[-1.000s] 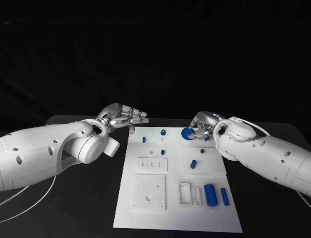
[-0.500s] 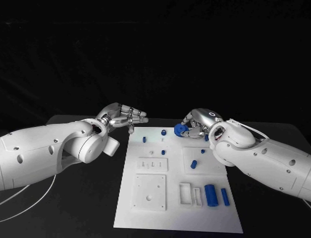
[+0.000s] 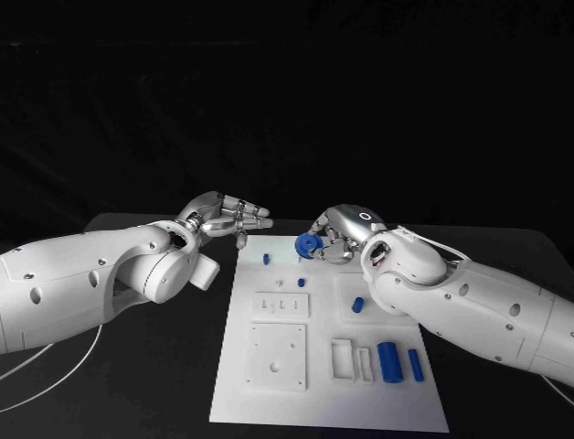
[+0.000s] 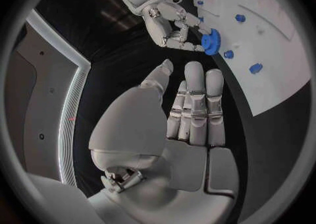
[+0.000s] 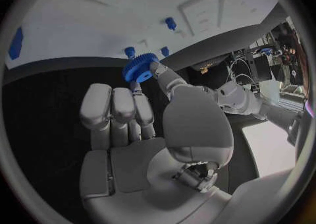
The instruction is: Assemble the parts on the task board
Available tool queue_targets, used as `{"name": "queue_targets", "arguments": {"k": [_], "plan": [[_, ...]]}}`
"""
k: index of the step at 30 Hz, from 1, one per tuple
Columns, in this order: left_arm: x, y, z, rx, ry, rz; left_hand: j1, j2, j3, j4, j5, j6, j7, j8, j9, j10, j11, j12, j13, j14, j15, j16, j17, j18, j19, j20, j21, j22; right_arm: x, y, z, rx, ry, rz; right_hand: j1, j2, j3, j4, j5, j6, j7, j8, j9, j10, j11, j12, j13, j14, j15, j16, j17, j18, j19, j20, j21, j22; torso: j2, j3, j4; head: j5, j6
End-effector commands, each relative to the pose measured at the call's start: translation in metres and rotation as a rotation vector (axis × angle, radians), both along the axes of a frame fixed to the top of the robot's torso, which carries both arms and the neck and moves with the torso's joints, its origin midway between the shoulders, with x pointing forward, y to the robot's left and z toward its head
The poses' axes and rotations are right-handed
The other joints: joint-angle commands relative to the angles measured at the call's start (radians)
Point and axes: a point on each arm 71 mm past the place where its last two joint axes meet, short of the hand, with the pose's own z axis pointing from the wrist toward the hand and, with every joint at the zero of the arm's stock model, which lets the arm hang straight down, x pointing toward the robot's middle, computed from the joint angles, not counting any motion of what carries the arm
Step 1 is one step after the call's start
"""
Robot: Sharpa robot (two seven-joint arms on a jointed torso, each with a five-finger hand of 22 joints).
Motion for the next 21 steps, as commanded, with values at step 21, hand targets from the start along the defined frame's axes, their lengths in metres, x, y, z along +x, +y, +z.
{"name": "queue_targets", "arguments": {"k": [21], "plan": [[0.000,-0.005,0.001,-0.009,-0.002,-0.022,0.001,0.011,0.007,0.000,0.004,-0.003,-0.003,-0.001,0.000,-0.004,0.000,0.001,0.002,0.005,0.002,0.004,0.000,0.021,-0.006,0.002,0.003,-0.001,0.005,0.025,-0.029,-0.081,0.029,0.033,0.001,-0.009,-0.010,0.005,0.018,0.009,-0.009,0.006,-0.001,0.001,-0.002,0.000,0.051,-0.002,-0.006,-0.005,-0.004,-0.005,0.054,-0.007,0.002,0.135,0.001,0.0018,0.0002,0.008,-0.005]]}}
